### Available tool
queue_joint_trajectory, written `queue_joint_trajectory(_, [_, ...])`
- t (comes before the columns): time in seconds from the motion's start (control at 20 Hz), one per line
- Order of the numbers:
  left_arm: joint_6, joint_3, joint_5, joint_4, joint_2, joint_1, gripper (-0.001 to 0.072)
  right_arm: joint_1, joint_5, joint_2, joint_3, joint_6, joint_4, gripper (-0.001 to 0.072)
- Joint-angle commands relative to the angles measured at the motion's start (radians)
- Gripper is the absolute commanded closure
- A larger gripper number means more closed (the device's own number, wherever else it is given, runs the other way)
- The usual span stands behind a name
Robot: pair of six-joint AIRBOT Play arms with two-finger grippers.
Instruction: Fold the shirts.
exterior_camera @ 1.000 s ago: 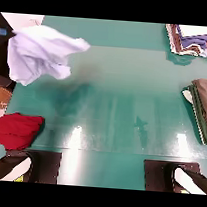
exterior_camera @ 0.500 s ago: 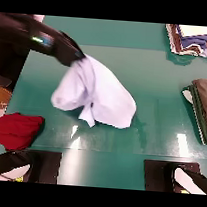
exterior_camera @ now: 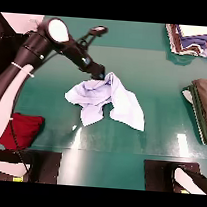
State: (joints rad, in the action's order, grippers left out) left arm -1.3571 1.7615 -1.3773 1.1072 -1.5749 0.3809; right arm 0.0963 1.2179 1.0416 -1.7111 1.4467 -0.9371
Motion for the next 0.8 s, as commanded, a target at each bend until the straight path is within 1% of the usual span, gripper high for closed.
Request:
queue_joint_trajectory(0.0, [-0.022, -0.052, -0.064, -0.001, 0.04, -0.17, 0.02, -0.001, 0.035, 0.0, -0.001, 0.0, -0.058, 0.0697])
queue_joint_trajectory(0.2, [-0.022, -0.332, -0.015, 0.0, 0.148, -0.327, 0.0202, -0.001, 0.073, 0.0, -0.001, 0.0, -0.087, 0.0697])
queue_joint_trajectory(0.3, [-0.018, -0.484, 0.018, -0.002, 0.163, -0.377, 0.0201, -0.001, 0.072, 0.003, -0.001, 0.0, -0.085, 0.0697])
queue_joint_trajectory(0.35, [-0.019, -0.554, 0.047, -0.012, 0.161, -0.395, 0.0155, -0.001, 0.076, 0.01, -0.001, 0.0, -0.084, 0.0697])
queue_joint_trajectory(0.4, [-0.019, -0.615, 0.086, -0.042, 0.161, -0.405, 0.0026, -0.001, 0.086, 0.019, -0.001, 0.0, -0.084, 0.0697])
queue_joint_trajectory(0.45, [-0.019, -0.667, 0.126, -0.07, 0.161, -0.404, 0.0009, -0.001, 0.104, 0.03, -0.001, 0.0, -0.084, 0.0697])
queue_joint_trajectory(0.55, [-0.018, -0.755, 0.213, -0.142, 0.16, -0.396, 0.0009, -0.001, 0.148, 0.06, -0.001, 0.0, -0.07, 0.0697])
queue_joint_trajectory(0.65, [0.005, -0.808, 0.284, -0.215, 0.159, -0.393, 0.0009, -0.002, 0.179, 0.087, -0.001, 0.0, -0.058, 0.0697])
queue_joint_trajectory(0.75, [0.003, -0.837, 0.349, -0.245, 0.159, -0.393, 0.001, -0.003, 0.187, 0.109, -0.001, 0.0, -0.049, 0.0697])
